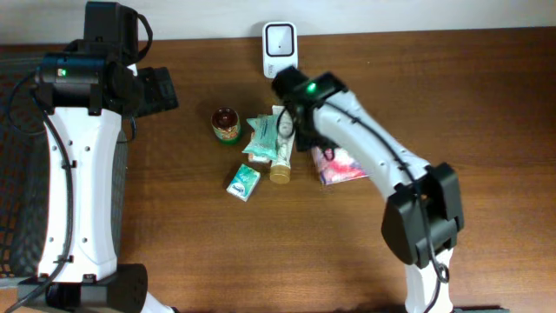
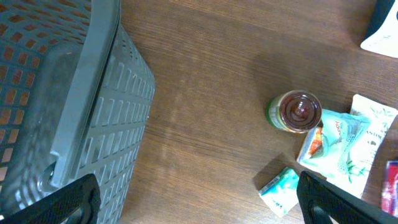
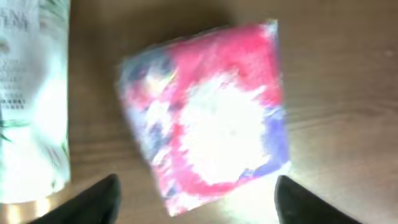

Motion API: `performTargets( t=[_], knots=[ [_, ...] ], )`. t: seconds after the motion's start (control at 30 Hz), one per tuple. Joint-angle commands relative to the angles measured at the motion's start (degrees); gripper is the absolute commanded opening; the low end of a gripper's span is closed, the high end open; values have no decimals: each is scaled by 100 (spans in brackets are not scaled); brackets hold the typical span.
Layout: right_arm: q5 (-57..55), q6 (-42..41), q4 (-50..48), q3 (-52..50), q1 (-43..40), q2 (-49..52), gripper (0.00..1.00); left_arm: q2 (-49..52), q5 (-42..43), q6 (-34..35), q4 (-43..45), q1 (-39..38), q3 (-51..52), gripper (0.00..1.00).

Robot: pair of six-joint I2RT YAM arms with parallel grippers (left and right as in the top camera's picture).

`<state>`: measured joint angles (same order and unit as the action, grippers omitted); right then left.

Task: Scan the item barcode
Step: 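Lift the purple-red pack and hold it up to the scanner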

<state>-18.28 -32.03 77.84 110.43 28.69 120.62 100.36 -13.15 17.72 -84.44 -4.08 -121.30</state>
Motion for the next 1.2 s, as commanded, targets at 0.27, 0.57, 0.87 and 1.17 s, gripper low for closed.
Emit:
performTargets(
  t=[0.27, 0.57, 0.87, 1.17],
  knots=[
    [4546, 4487, 227, -669, -2981, -11, 98, -20, -61, -68, -4, 15, -61, 99],
    [5414, 3877, -2004, -2750, -3171, -17, 14, -17, -61, -68, -4, 15, -61, 99],
    [6546, 1626, -4050, -636, -3001, -179, 4, -20, -61, -68, -4, 15, -61, 99],
    [5174, -50, -8144, -636, -1550, 944, 4, -20, -61, -68, -4, 15, -61, 99]
  ],
)
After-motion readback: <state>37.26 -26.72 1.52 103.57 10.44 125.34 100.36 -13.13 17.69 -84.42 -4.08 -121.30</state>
